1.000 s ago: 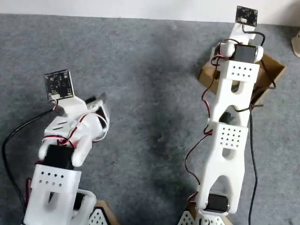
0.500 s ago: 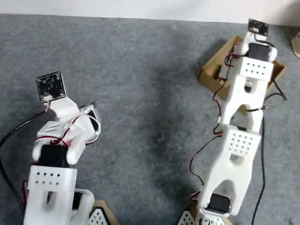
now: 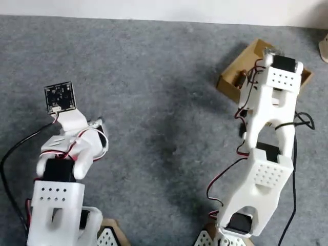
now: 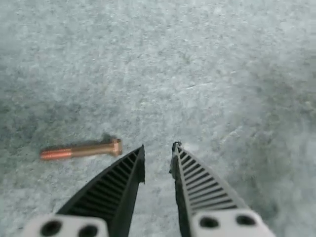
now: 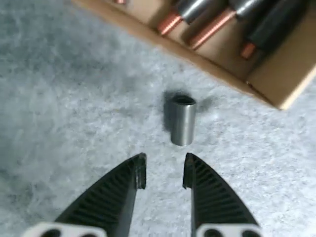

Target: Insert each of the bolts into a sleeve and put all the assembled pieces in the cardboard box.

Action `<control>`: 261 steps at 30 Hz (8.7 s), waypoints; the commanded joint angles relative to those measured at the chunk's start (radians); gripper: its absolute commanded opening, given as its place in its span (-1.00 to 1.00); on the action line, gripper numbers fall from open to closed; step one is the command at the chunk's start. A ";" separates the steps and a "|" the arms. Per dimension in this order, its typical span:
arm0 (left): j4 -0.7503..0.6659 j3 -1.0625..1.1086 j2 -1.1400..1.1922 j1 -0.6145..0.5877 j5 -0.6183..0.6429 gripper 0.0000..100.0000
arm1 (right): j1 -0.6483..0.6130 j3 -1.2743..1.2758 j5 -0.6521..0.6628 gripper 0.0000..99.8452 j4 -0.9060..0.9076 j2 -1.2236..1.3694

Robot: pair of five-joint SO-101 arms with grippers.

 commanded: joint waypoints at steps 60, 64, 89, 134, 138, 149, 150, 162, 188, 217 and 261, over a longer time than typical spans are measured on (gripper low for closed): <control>0.166 -0.229 0.263 -0.214 -0.957 -0.80 | -0.021 -0.012 0.210 -0.99 -0.105 0.328; 0.252 -0.278 0.265 -0.213 -1.168 -0.79 | -0.048 -0.033 0.114 -0.99 -0.091 0.308; 0.331 -0.544 0.805 -0.189 -1.573 -0.70 | -0.084 -0.028 0.043 -0.99 -0.028 -0.035; 0.206 -0.746 1.230 -0.213 -1.717 -0.71 | -0.062 0.743 0.064 -0.99 -0.277 -0.878; 0.204 -0.720 1.230 -0.211 -1.717 -0.77 | -0.064 0.808 0.063 -0.99 -0.317 -0.998; 0.087 -0.613 1.230 -0.200 -1.712 -0.87 | -0.205 1.013 0.020 -0.99 -0.366 -1.360; 0.077 -0.601 1.230 -0.197 -1.712 -0.87 | -0.222 1.032 0.020 -0.99 -0.377 -1.386; 0.040 -0.570 1.230 -0.131 -1.712 -0.87 | -0.363 1.577 0.020 -0.99 -0.719 -1.810; -0.153 -0.565 0.845 0.097 -0.660 -0.99 | -0.426 2.006 0.020 -0.99 -1.050 -2.152; -0.089 -0.816 0.694 0.314 -0.233 -0.99 | -0.558 2.265 0.028 -0.99 -1.349 -2.146; -0.640 -0.143 0.143 0.607 0.077 -0.99 | -0.657 2.364 0.028 -0.99 -1.449 -2.144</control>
